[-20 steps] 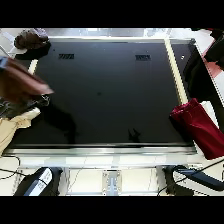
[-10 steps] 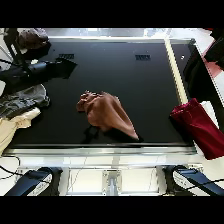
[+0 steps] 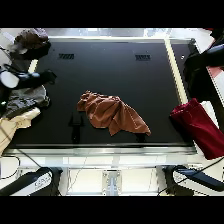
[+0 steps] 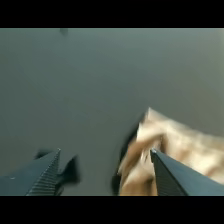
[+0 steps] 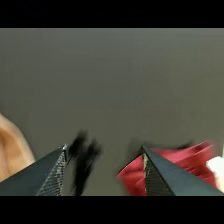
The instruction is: Fold the shirts.
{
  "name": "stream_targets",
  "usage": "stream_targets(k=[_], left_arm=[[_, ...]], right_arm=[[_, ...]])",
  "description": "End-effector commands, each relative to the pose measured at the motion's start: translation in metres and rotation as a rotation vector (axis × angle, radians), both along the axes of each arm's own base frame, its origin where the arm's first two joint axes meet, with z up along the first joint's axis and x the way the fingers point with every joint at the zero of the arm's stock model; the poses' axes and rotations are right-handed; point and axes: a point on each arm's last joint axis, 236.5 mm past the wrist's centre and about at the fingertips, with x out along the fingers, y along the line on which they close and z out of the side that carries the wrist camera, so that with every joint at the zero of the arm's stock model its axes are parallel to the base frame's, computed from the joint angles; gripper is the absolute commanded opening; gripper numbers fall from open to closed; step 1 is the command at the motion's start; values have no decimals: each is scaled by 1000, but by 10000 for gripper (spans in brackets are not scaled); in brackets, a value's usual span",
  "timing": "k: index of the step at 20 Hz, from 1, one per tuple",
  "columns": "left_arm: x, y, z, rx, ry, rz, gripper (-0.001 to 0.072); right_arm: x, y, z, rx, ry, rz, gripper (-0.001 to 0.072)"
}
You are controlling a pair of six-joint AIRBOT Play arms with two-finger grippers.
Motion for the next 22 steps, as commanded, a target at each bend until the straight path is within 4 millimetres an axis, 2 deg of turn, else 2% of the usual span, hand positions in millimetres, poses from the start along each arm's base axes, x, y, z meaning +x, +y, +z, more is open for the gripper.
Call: stream_targets(k=[1, 3, 5, 8, 13, 18, 22], left_arm=[[-25, -66, -78, 73, 143, -520, 606], [-34, -90, -111, 72, 222, -592, 606], [-42, -109, -136, 82, 273, -661, 606], [-44, -112, -157, 127, 304, -696, 607], [-9, -101, -152, 157, 200, -574, 606], [2, -96, -140, 185, 165, -564, 606], [-8, -89, -158, 178, 234, -572, 606]], right_arm=[[-6, 32, -66, 123, 228, 43, 509], [-4, 52, -73, 199, 257, 82, 509], [-2, 61, -73, 235, 258, 100, 509], [-3, 61, -73, 235, 260, 101, 509], [-3, 65, -72, 249, 260, 109, 509], [-2, 64, -72, 249, 255, 107, 509], [6, 65, -68, 256, 218, 102, 509]])
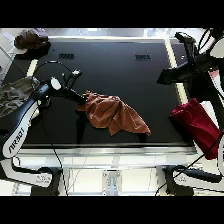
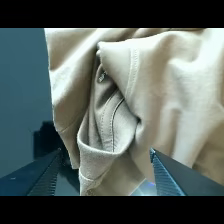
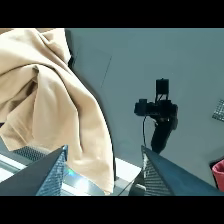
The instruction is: Fold the shirts.
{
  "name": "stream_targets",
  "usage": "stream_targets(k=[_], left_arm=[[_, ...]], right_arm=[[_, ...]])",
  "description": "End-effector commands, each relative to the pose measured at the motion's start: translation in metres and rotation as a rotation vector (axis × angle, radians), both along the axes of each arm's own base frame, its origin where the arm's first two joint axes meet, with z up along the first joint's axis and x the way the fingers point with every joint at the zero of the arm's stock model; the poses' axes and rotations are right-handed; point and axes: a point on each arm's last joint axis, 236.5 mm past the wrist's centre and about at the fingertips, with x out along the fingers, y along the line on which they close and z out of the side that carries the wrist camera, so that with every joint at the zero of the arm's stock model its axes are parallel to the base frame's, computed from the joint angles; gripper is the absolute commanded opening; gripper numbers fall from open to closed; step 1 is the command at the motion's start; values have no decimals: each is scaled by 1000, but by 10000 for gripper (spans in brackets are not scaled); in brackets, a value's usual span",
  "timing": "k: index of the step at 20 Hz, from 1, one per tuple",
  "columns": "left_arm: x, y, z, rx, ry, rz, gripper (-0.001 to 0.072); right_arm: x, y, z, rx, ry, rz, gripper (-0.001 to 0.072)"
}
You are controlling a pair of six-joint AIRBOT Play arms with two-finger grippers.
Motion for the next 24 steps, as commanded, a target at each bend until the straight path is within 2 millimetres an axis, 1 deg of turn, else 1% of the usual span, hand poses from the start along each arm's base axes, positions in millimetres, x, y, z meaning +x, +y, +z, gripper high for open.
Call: stream_targets(k=[1, 2, 3, 5, 6, 7, 8, 9, 11, 13, 14, 15, 16, 18, 19, 21, 23, 24], left_arm=[[-5, 5, -13, 10, 48, 1, 605], [-5, 7, -17, 11, 55, 4, 605], [-4, 7, -21, 12, 57, 7, 587], [-3, 10, -28, 14, 67, 15, 466], [-3, 11, -31, 15, 71, 19, 454], [-2, 12, -34, 15, 73, 24, 277], [0, 13, -33, 16, 66, 25, 77], [2, 13, -31, 15, 56, 26, 9], [9, 12, -23, 12, 35, 26, 9], [15, 11, -11, 8, 6, 26, 9], [17, 11, -6, 7, -6, 27, 9], [16, 11, -2, 5, -11, 25, 9], [15, 10, 2, 4, -14, 23, 9], [12, 10, 8, 2, -10, 16, 9], [10, 9, 10, 1, -9, 14, 9], [9, 9, 12, 1, -8, 11, 10], [8, 9, 12, 1, -4, 9, 10], [8, 9, 13, 0, -5, 9, 10]], right_arm=[[6, 2, 2, 8, -24, -6, 509], [6, 2, 3, 11, -25, -5, 509], [6, 3, 3, 14, -25, -4, 509], [5, 6, 4, 28, -24, 2, 509], [5, 8, 5, 37, -23, 5, 509], [4, 12, 6, 53, -23, 11, 509], [3, 17, 7, 69, -22, 19, 509], [1, 22, 6, 78, -17, 32, 509], [-6, 41, -5, 76, 13, 79, 509], [-15, 70, -32, 66, 44, 157, 509], [-16, 85, -52, 49, 40, 204, 509], [-13, 96, -73, 28, 31, 223, 509], [-10, 106, -100, -2, 30, 236, 510], [-17, 123, -152, -42, 91, 273, 510], [-21, 132, -173, -53, 128, 292, 510], [-22, 150, -204, -61, 162, 319, 511], [-24, 163, -224, -68, 173, 338, 511], [-26, 167, -230, -73, 179, 355, 511]])
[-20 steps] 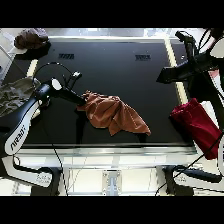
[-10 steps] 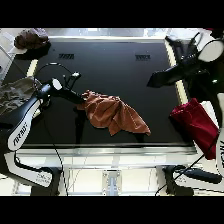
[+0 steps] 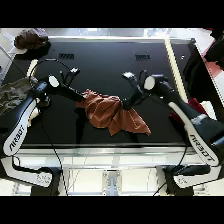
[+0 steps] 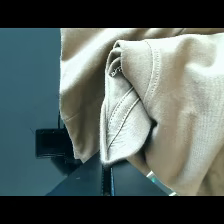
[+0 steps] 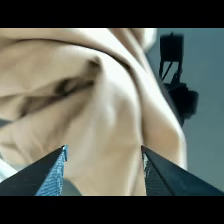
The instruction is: Fold the shirts.
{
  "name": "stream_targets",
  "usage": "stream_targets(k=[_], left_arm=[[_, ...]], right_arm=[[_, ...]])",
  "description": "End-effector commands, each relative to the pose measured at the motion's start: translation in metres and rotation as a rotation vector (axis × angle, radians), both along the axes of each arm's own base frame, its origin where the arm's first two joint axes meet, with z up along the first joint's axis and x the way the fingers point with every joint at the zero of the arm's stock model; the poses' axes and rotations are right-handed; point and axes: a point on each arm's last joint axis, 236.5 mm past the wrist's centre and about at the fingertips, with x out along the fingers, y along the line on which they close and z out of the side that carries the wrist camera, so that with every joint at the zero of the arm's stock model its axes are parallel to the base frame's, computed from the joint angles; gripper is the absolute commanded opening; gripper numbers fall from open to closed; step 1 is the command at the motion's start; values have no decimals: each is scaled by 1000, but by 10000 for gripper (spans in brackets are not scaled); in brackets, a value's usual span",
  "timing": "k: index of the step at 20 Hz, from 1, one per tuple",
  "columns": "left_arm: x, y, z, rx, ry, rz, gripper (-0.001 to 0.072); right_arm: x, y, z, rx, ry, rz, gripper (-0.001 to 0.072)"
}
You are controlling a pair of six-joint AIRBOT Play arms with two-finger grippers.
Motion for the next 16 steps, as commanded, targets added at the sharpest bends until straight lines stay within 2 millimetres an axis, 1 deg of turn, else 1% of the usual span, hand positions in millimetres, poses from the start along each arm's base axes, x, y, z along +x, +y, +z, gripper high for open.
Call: stream_targets(k=[1, 2, 4, 5, 6, 7, 8, 9, 10, 11, 12, 13, 14, 16], left_arm=[[-1, 0, 3, -1, 2, -2, 10], [-1, 0, 3, -1, 2, -2, 10], [-1, 1, 3, -1, 2, -2, 10], [-1, 1, 3, -1, 2, -2, 10], [-1, 1, 3, -1, 1, -1, 10], [-1, 0, 4, -1, 0, -2, 10], [-1, 1, 7, -2, -8, -2, 10], [1, 1, 16, -3, -28, -1, 10], [4, 3, 32, -7, -64, 4, 10], [7, 6, 55, -12, -114, 11, 9], [11, 12, 86, -18, -182, 24, 9], [12, 20, 122, -24, -261, 42, 10], [9, 29, 157, -27, -339, 63, 9], [-10, 51, 230, -33, -502, 116, 9]], right_arm=[[-3, 22, -37, -17, 0, 46, 511], [-1, 25, -39, -16, -8, 50, 511], [8, 31, -38, -1, -50, 39, 508], [13, 31, -37, 2, -70, 35, 432], [18, 29, -37, -8, -90, 36, 256], [22, 24, -38, -30, -111, 45, 40], [24, 19, -40, -54, -120, 52, 14], [24, 11, -39, -79, -119, 59, 14], [21, 2, -36, -104, -104, 66, 13], [17, -10, -27, -141, -84, 80, 13], [15, -22, -11, -181, -77, 94, 12], [12, -36, 12, -224, -82, 106, 12], [9, -50, 41, -269, -105, 112, 13], [-1, -67, 107, -289, -175, 101, 13]])
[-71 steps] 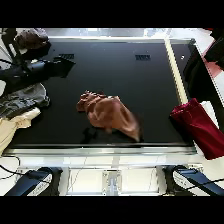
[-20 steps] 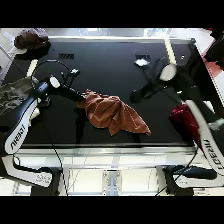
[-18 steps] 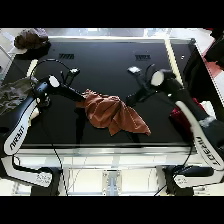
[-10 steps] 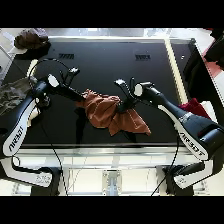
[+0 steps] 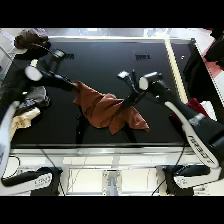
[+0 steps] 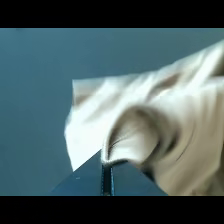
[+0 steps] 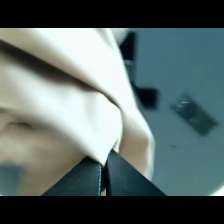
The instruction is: Fold the shirts.
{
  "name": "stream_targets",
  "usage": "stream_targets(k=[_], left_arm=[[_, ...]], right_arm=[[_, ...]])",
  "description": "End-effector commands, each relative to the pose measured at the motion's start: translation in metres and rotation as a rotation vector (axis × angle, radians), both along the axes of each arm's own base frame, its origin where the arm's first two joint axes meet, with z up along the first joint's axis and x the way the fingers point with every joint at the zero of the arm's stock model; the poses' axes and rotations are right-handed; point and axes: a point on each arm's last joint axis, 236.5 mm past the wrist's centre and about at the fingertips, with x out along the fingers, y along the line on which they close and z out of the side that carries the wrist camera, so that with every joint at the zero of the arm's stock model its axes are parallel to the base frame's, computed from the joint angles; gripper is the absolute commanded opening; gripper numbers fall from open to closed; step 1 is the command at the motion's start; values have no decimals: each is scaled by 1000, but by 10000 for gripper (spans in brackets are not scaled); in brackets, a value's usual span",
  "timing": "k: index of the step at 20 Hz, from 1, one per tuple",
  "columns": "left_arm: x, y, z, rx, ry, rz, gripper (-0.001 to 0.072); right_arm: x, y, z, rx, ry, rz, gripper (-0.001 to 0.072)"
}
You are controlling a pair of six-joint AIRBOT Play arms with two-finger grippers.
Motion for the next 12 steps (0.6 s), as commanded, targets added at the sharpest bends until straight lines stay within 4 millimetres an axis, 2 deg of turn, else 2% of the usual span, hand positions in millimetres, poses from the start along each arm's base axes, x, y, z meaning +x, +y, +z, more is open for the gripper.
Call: stream_targets(k=[1, 3, 5, 8, 10, 12], left_arm=[[-33, 34, 122, -29, -267, 102, 9], [-70, 50, 187, -58, -417, 168, 10], [-110, 53, 245, -59, -588, 184, 9], [-168, 57, 325, -136, -851, 241, 9], [-205, 64, 367, -257, -990, 314, 9], [-227, 79, 388, -294, -1073, 390, 9]], right_arm=[[-27, -42, 101, -76, -82, -9, 13], [-48, -50, 178, -3, -221, -22, 13], [-67, -58, 257, 103, -408, -55, 12], [-106, -74, 358, 253, -647, -81, 12], [-133, -86, 403, 321, -762, -89, 13], [-152, -95, 420, 358, -805, -105, 12]])
